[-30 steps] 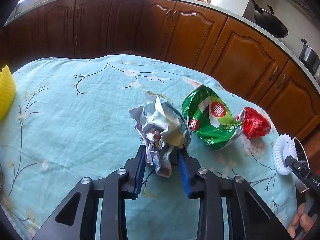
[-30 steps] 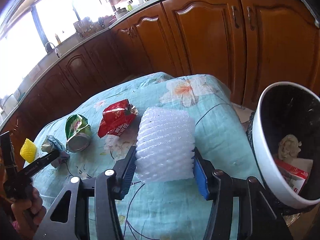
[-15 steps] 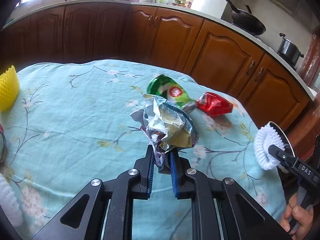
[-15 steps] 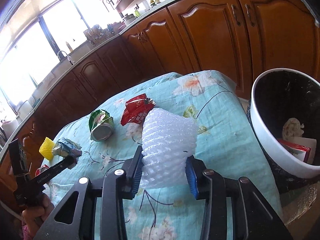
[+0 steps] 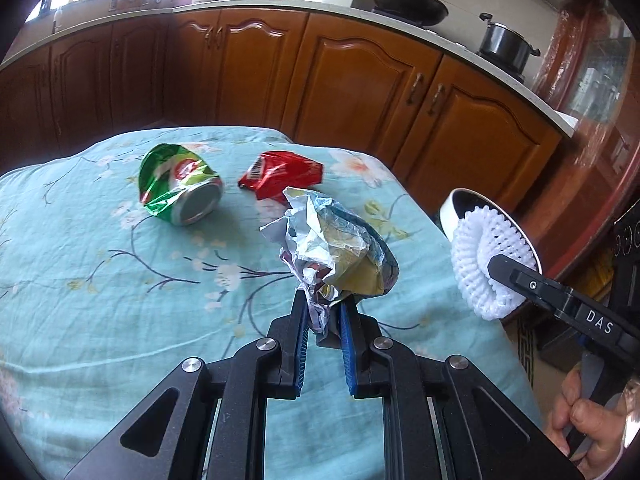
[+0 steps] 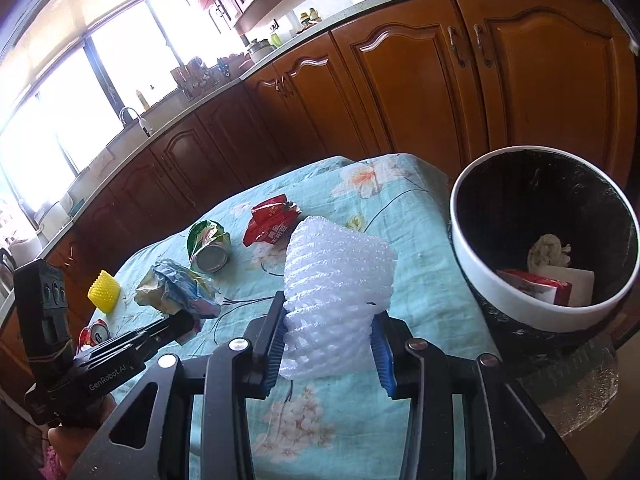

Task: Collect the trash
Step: 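Carry the foil wrapper and foam net over the bin and open both tools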

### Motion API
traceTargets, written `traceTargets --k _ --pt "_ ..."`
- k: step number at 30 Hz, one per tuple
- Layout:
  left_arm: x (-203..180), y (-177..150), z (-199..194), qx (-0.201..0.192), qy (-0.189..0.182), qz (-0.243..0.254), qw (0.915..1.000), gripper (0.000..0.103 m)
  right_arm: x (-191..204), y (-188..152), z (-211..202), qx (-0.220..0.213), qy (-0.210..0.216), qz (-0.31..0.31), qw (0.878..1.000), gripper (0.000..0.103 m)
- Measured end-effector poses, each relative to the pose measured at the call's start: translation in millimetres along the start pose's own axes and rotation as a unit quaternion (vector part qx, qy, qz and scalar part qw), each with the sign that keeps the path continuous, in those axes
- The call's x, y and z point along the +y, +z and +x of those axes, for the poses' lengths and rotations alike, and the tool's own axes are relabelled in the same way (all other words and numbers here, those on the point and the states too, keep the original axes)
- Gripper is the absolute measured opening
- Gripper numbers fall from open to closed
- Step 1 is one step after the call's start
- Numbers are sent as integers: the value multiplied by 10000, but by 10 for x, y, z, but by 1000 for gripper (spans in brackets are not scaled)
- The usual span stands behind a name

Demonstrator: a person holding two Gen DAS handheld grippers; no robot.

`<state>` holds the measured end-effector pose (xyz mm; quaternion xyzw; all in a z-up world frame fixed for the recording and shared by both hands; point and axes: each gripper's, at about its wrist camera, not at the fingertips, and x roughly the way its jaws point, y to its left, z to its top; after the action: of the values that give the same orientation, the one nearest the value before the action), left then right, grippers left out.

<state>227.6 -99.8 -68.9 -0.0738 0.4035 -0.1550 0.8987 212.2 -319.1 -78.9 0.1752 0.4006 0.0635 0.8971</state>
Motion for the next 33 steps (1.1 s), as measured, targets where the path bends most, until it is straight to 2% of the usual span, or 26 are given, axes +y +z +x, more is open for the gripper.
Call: traceTargets --k 14,33 --pt "-776 48 275 233 -329 773 9962 14 -614 33 -503 -318 -409 339 9981 39" --pt "-1267 118 484 296 -517 1130 9918 14 -1052 117 -807 -583 -710 585 9941 39"
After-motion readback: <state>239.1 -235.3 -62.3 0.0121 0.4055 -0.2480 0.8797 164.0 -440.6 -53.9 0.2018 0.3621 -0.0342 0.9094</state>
